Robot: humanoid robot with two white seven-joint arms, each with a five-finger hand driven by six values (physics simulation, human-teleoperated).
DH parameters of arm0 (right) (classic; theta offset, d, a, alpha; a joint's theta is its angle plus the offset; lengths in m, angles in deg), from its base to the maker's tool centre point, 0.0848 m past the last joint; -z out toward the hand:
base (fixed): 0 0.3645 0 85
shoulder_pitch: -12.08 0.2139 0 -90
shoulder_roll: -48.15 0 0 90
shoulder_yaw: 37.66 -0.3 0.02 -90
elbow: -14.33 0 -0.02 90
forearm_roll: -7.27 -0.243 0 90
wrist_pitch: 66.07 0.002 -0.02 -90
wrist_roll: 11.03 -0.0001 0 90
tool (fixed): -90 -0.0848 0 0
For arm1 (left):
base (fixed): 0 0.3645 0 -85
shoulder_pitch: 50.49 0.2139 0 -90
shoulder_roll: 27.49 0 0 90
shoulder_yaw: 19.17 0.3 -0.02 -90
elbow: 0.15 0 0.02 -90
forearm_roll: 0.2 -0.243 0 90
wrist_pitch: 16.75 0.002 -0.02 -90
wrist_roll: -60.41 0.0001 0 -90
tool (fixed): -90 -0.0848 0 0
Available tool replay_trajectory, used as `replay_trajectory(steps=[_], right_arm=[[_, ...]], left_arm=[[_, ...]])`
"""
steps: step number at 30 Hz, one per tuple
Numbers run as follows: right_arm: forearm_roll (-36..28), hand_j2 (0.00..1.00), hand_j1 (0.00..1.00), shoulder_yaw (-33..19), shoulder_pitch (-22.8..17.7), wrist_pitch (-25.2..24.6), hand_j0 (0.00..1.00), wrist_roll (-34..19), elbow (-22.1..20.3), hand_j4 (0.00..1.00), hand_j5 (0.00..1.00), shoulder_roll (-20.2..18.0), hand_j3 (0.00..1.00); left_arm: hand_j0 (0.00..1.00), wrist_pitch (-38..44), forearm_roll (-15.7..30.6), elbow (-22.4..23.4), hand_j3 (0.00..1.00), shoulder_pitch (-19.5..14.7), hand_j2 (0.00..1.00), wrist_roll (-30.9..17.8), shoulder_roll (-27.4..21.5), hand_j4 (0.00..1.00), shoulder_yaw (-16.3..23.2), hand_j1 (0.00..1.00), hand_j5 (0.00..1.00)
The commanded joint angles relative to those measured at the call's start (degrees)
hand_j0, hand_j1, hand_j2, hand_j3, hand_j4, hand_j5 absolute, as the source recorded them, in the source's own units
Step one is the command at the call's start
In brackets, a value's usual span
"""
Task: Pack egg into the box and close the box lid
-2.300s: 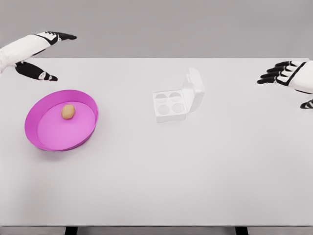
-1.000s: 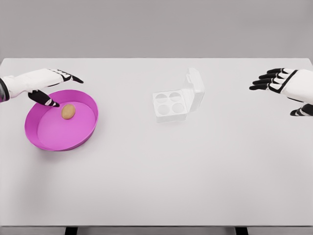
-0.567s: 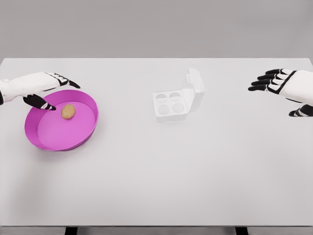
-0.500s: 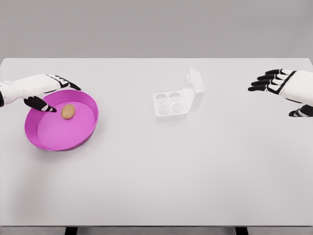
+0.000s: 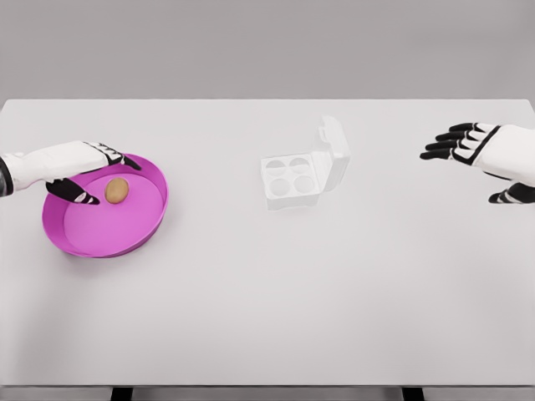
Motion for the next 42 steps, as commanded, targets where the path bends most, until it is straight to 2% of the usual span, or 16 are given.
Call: replay_trajectory(steps=[1,13,18,21,42], right_arm=[[-0.3,1.00,1.00,0.0,0.0,-0.2,1.00,0.0,0.0,1.00,1.00,0.0,1.00],[-0.3,1.00,1.00,0.0,0.0,-0.2,1.00,0.0,0.0,1.00,1.00,0.0,1.00],[-0.3,1.00,1.00,0.0,0.0,-0.2,1.00,0.0,0.0,1.00,1.00,-0.1,1.00],[-0.3,1.00,1.00,0.0,-0.1,-0.2,1.00,0.0,0.0,1.00,1.00,0.0,1.00],[-0.3,1.00,1.00,0.1,0.0,-0.2,1.00,0.0,0.0,1.00,1.00,0.0,1.00]], left_arm=[[0.86,0.2,-0.5,0.2,0.86,0.0,0.86,0.0,0.0,0.86,0.0,0.86,0.86],[0.85,0.2,-2.2,1.2,0.85,-0.1,0.85,0.0,1.3,0.85,1.1,0.85,0.85],[0.80,0.2,-2.3,1.2,0.80,-0.1,0.80,0.0,1.4,0.80,1.1,0.80,0.80],[0.79,0.2,-3.0,3.2,0.79,-0.3,0.79,0.0,1.5,0.79,1.3,0.79,0.79],[0.76,0.2,-3.0,3.3,0.76,-0.4,0.76,0.0,1.8,0.76,1.3,0.76,0.76]])
